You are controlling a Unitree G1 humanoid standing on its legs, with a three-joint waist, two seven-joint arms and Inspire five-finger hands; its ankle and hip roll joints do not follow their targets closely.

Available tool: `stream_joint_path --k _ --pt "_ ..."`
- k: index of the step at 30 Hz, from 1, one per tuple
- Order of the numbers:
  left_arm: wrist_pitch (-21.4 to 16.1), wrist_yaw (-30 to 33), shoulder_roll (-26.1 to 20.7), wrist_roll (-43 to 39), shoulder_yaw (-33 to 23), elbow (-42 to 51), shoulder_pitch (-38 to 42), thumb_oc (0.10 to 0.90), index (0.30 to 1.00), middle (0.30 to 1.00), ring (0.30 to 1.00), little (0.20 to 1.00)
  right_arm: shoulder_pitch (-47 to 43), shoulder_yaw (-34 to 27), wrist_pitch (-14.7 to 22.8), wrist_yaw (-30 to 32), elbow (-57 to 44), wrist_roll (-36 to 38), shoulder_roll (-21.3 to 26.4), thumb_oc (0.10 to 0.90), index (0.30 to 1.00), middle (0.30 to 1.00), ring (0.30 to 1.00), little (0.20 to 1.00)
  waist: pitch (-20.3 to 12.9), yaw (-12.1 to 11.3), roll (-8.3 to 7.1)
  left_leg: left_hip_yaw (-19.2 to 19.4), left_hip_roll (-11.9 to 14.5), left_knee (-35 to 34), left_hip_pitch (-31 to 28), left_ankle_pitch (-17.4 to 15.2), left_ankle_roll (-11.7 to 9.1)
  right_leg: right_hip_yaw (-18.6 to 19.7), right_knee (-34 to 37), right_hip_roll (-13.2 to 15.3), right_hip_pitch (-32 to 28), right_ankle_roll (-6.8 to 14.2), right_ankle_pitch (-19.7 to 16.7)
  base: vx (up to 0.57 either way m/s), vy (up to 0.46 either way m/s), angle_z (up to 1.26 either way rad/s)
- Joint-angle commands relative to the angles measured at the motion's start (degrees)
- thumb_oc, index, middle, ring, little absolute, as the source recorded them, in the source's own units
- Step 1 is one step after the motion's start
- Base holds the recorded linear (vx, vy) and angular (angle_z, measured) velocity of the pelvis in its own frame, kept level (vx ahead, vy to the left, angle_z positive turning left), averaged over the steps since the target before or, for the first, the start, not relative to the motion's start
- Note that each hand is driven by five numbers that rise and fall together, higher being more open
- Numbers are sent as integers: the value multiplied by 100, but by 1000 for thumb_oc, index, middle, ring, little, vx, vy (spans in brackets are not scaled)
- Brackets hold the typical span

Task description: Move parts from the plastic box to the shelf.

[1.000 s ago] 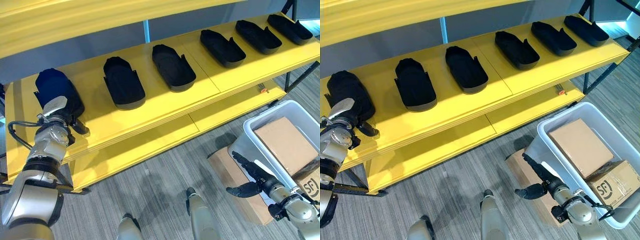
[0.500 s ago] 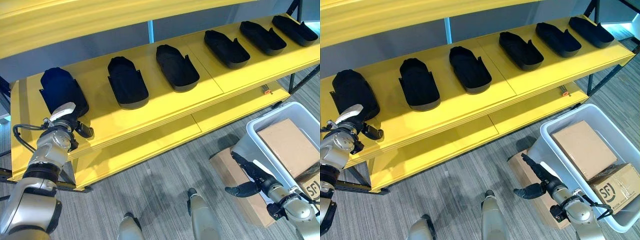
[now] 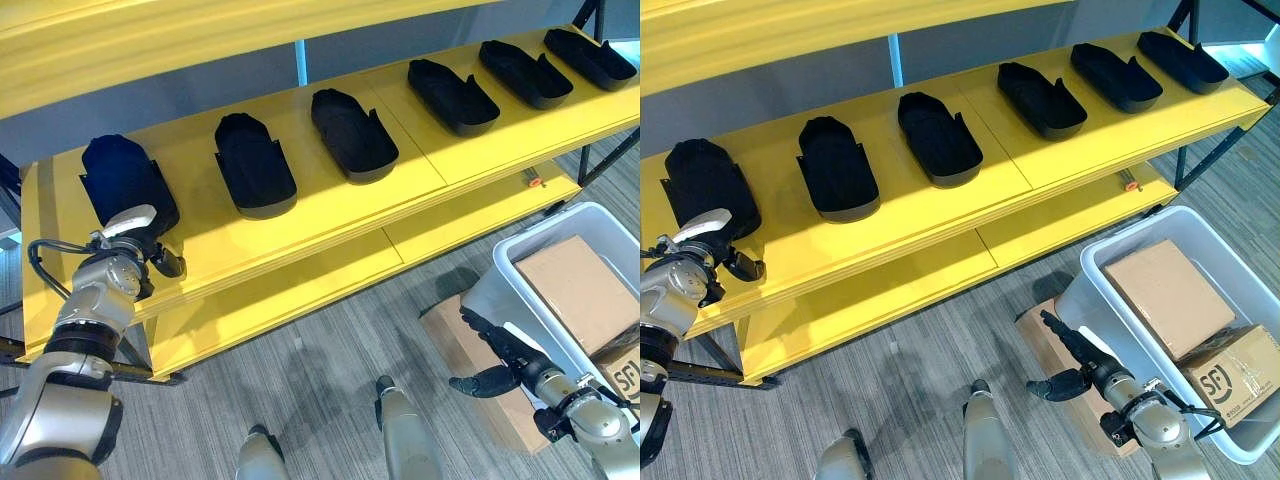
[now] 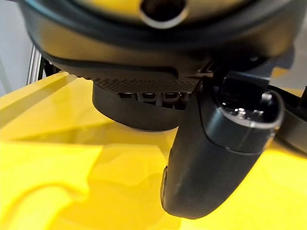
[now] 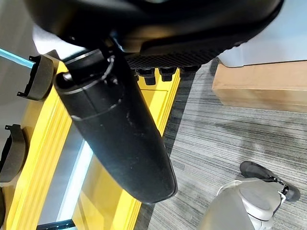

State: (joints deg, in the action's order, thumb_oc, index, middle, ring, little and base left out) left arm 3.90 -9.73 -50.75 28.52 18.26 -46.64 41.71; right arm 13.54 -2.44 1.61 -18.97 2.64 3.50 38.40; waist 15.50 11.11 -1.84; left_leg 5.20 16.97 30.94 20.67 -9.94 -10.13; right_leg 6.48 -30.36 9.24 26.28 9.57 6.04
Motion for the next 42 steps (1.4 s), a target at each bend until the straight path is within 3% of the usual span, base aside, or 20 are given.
stream_joint_path --k 1,26,34,42 --pt "-191 -377 -375 304 250 184 99 900 1000 1000 1000 1000 -105 -354 321 18 -316 230 88 900 1000 1000 1000 1000 -345 62 -71 -96 176 137 260 144 176 -114 303 364 -539 36 76 0 0 0" --pt "-293 -718 -747 157 35 761 -323 900 1000 1000 1000 1000 -106 -395 315 -117 -237 173 38 900 1000 1000 1000 1000 -353 13 -40 -120 172 177 248 123 186 -147 275 368 -595 24 86 0 0 0" --pt "-223 -703 -882 -158 -377 787 -635 900 1000 1000 1000 1000 -111 -432 276 -135 -202 161 0 900 1000 1000 1000 1000 -358 -21 -34 -122 169 169 231 121 184 -132 290 371 -616 24 79 0 0 0" --pt "-92 -653 -965 -682 -1125 893 -1312 900 1000 1000 1000 1000 -133 -512 211 -136 -132 135 -65 900 1000 1000 1000 1000 -387 -88 -23 -111 162 126 191 143 186 -124 349 369 -660 18 59 0 0 0"
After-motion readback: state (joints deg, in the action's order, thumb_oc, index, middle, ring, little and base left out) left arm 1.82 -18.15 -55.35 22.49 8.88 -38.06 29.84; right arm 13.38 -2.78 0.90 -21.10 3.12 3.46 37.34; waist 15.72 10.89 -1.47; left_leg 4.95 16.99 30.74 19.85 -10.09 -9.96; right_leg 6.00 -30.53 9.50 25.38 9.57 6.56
